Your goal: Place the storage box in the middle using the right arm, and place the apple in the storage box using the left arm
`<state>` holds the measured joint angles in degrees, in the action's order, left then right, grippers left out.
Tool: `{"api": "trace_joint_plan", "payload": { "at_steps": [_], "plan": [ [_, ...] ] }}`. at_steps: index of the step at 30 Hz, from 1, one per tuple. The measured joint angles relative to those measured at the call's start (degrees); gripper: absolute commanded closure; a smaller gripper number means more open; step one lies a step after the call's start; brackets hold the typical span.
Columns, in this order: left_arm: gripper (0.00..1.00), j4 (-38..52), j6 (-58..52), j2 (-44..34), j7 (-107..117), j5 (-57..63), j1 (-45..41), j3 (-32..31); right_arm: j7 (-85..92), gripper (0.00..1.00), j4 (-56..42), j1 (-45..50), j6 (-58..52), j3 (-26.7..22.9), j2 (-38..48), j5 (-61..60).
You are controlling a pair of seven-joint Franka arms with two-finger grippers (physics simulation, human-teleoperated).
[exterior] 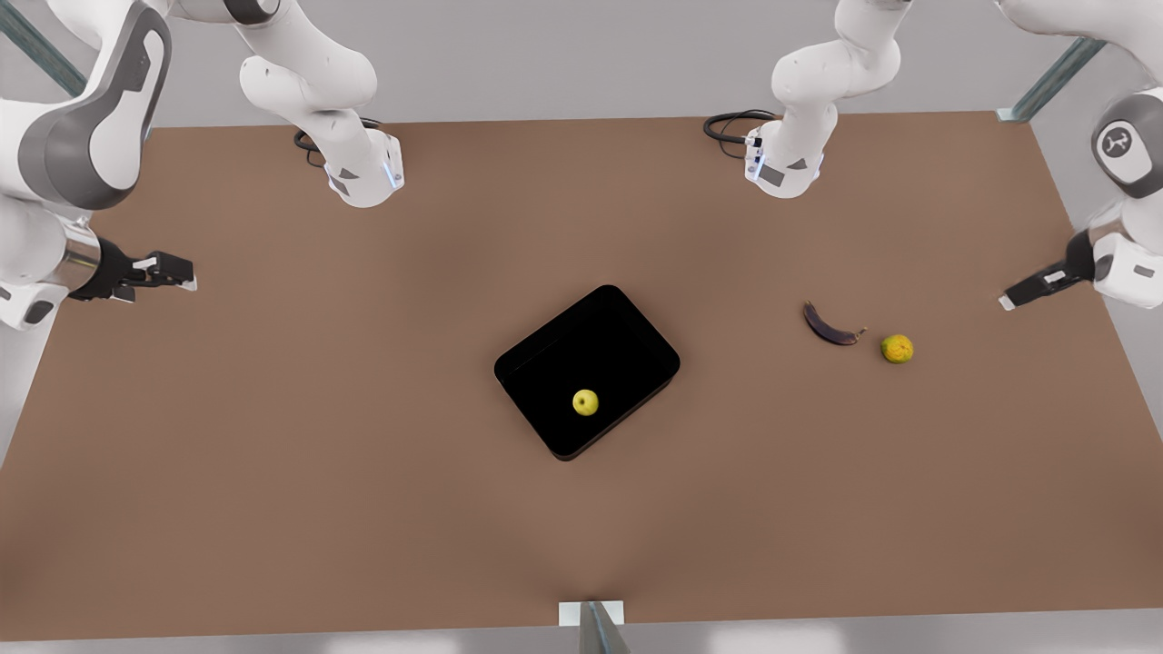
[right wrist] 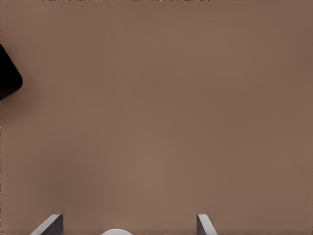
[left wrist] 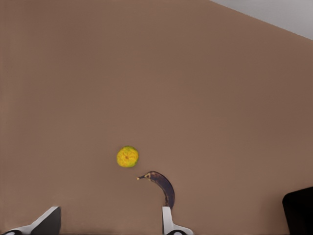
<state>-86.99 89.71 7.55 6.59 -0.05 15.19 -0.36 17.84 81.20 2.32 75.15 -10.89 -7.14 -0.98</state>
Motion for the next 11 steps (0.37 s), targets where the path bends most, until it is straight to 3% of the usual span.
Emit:
{"api": "trace_joint_plan", "payload": {
  "at_steps": [1, 3, 4, 6, 7, 9, 11],
  "plan": [
    [0.00, 0.66, -0.13, 0.43, 0.00, 0.03, -6.06, -0.10, 0.01, 0.00, 0.02, 0.00, -0.07, 0.00, -0.07, 0.01],
    [0.00, 0.16, 1.27, -0.78, 0.09, -0.08, -29.38, -0.20, -0.06, 0.00, 0.16, -0.05, -0.09, 0.00, 0.00, -0.06],
    [0.00, -0.01, 1.89, -0.79, 0.09, -0.31, -31.81, -0.16, -0.08, 0.00, 0.36, -0.06, 0.00, 0.00, -0.07, -0.07],
    [0.00, -0.02, 1.92, -0.79, 0.09, -0.59, -20.44, 0.05, -0.08, 0.00, 0.37, -0.02, 0.00, 0.00, -0.07, -0.02],
    [0.00, 0.03, 1.96, -0.65, 0.09, -0.59, -19.04, 0.08, -0.08, 0.00, 0.37, -0.03, -0.05, 0.00, -0.07, 0.01],
    [0.00, 0.40, 2.11, 0.02, 0.26, -0.57, -25.51, -0.02, -0.08, 0.00, 0.37, -0.04, 0.00, 0.00, -0.07, 0.02],
    [0.00, 0.94, 2.75, 1.05, 0.18, -0.50, -22.73, 0.03, -0.08, 0.00, 0.37, -0.03, 0.09, 0.00, -0.07, 0.02]
  ]
}}
